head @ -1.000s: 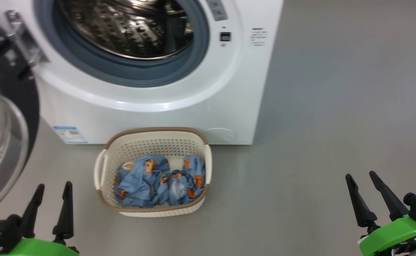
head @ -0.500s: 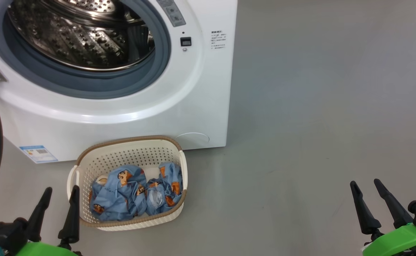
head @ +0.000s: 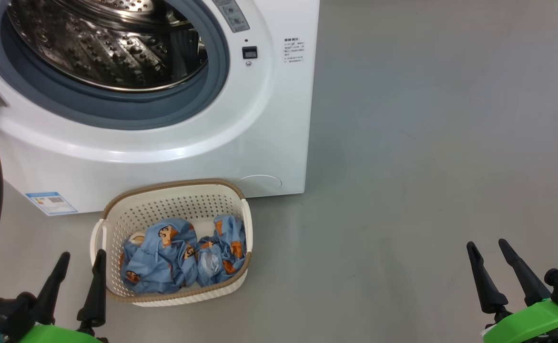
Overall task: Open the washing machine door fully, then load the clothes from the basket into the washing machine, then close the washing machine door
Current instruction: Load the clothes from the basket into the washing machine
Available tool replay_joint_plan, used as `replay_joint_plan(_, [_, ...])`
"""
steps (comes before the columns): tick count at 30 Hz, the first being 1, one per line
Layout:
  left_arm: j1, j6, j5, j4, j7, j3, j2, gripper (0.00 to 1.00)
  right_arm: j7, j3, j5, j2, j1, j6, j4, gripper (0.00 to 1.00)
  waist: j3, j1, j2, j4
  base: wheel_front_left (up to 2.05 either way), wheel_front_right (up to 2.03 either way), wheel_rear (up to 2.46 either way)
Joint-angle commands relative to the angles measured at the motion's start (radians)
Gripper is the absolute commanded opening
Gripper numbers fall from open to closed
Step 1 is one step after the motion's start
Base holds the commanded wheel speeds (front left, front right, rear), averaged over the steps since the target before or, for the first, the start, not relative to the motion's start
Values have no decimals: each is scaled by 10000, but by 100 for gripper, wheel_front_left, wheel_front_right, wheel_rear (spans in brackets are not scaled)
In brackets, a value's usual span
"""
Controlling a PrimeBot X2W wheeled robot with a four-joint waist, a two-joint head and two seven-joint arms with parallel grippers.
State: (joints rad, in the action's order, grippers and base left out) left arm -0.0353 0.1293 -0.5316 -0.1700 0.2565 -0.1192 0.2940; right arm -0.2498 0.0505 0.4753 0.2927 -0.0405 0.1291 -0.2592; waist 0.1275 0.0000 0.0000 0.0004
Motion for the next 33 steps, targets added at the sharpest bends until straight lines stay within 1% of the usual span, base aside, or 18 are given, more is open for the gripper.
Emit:
replay_joint_plan(1, [-239,13,-105,154,53,332,346,100,-120,184,-111,176,-105,16,267,100,19,0,0,5,32,-120,88])
replay_joint_plan(5, [-290,13,-157,155,53,272,423,100,-120,211,-123,152,-181,16,281,100,70,0,0,-2,47,-173,126])
replay_joint_plan(12, [-403,13,-197,172,53,219,490,100,-120,224,-142,104,-265,16,282,100,165,0,0,-23,94,-233,139])
replay_joint_plan(17, [-415,13,-66,217,53,191,451,100,-120,207,-144,71,-270,16,273,100,191,0,0,-48,102,-170,68])
replay_joint_plan(23, [-365,13,-12,240,53,219,369,100,-120,163,-151,28,-245,16,276,100,205,0,0,-39,59,-63,4])
replay_joint_plan(28, [-362,13,-75,116,53,336,203,100,-120,163,-164,-21,-288,16,316,100,325,0,0,-18,3,-3,0])
replay_joint_plan(33, [-477,13,-125,-175,53,201,115,100,-120,195,-211,-103,-470,16,392,100,630,0,0,-51,0,0,0])
